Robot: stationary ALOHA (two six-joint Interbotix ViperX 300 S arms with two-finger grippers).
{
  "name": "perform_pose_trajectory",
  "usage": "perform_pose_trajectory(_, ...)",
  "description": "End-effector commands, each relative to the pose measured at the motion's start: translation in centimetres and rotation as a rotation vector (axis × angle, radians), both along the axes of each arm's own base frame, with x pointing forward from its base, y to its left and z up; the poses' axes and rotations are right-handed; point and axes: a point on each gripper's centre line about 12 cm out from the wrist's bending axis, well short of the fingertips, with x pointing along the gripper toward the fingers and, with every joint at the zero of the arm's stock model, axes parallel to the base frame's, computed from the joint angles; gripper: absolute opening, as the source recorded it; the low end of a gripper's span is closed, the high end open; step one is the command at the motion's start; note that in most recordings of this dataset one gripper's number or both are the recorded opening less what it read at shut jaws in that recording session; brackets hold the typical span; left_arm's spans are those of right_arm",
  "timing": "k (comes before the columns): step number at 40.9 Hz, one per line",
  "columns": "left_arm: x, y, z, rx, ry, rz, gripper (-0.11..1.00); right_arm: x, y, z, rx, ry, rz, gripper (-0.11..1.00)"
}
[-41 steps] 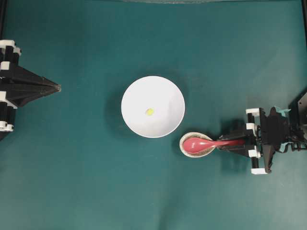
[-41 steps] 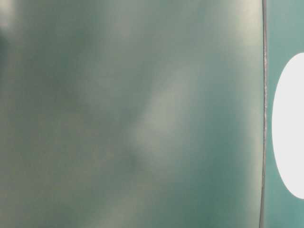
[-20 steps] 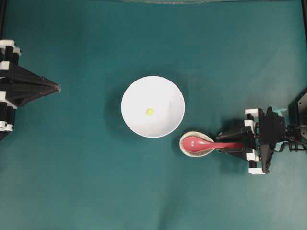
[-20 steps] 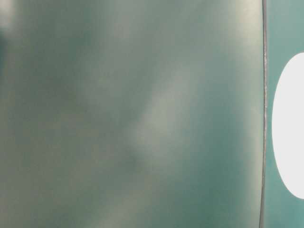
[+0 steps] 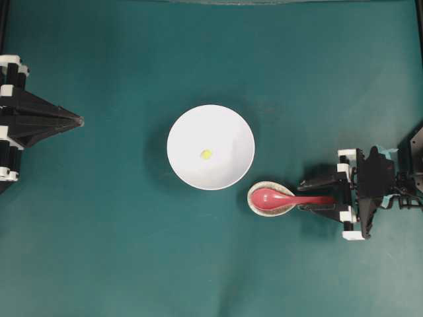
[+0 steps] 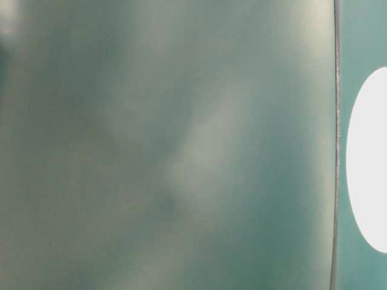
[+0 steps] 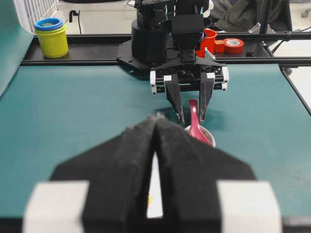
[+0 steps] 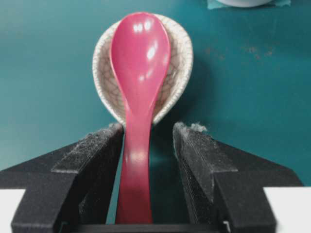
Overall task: Scoop the yellow hexagonal prism block from the bowl with a spoon using the right arm.
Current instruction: 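Close the right gripper on the spoon handle and adjust the grip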
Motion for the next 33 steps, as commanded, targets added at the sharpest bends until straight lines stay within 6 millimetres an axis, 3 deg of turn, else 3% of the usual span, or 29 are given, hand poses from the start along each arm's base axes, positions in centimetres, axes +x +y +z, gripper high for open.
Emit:
perform_pose_trajectory(1,0.2,0.0,1.1,0.005,-0.028,-0.001,-0.01,0.2,0.1,0.5,0.007,-0.025,0.0,0.51)
perform_pose_trajectory(14,0.2,0.0,1.1,0.005,-0.029,-0.001,-0.01,0.2,0.2,0.5,0.008,-0.024,0.003,0.5)
perform_pose_trajectory(19,0.2,0.0,1.0,0.005,-0.026,-0.001,-0.01,0.3,0.2,0.5,0.009,-0.026,0.003,0.44)
perform_pose_trajectory(26,0.2,0.0,1.1,0.005,-0.028,-0.001,-0.01,0.4,0.3,1.1,0.013,-0.046,0.008,0.24)
perform_pose_trajectory(33,0.2,0.0,1.0,0.005,-0.026,-0.001,-0.01,0.6,0.5,3.2,0.029,-0.109,0.018,0.22)
